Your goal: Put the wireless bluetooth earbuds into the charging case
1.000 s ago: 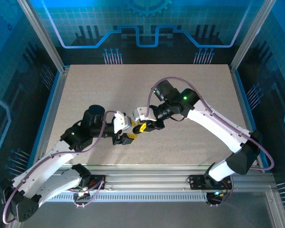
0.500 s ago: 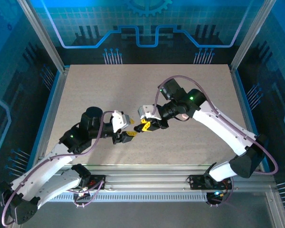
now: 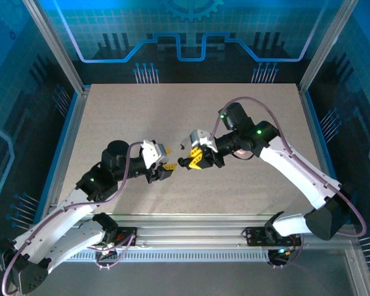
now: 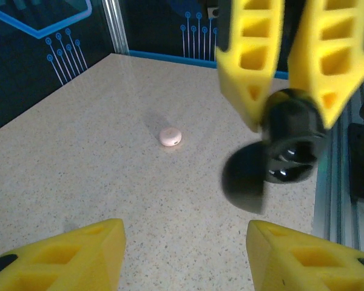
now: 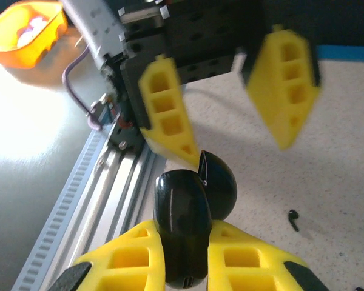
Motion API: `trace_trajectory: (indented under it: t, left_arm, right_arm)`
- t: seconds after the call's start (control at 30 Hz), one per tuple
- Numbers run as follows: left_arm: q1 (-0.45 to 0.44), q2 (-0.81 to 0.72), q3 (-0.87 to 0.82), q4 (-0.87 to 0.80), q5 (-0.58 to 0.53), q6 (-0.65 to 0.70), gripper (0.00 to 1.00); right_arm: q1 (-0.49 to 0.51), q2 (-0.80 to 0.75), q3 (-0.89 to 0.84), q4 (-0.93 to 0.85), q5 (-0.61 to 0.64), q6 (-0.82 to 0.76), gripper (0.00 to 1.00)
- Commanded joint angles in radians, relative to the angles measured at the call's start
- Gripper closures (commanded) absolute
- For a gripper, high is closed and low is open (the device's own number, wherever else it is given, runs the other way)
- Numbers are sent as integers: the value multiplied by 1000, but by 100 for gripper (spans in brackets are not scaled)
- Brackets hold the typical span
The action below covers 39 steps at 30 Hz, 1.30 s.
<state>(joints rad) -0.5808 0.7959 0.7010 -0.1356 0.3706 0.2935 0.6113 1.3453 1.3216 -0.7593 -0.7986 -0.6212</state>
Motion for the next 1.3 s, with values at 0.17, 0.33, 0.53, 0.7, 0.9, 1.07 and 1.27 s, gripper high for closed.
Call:
trace_trajectory:
  t: [0.17,0.33,0.53,0.7,0.9,1.07,1.27]
  left_arm:
    - [-2,-60,-121,249,155,-55,44]
    - [-3,-27,-113,294,280,-32,46]
    - [-4,18,-79,303,364,-40,47]
    - [-19,48,-57,300,403,-48,52]
    - [-23,62,-55,340,402,-59,50]
    - [-24,83,-46,338,407,-46,63]
    - [-24,83,-38,327,403,-37,73]
  right_arm:
    - [-52,-111,-135,293,-160,223,90]
    - [-57,-112,-115,125,-266,-17,90]
    - [-58,-83,-87,50,-296,-107,91]
    - [-58,-63,-78,36,-291,-131,91]
    - [-58,-35,-53,-24,-272,-204,91]
    - [-58,-8,-29,-50,-269,-242,91]
    - [-61,7,-15,-61,-258,-262,91]
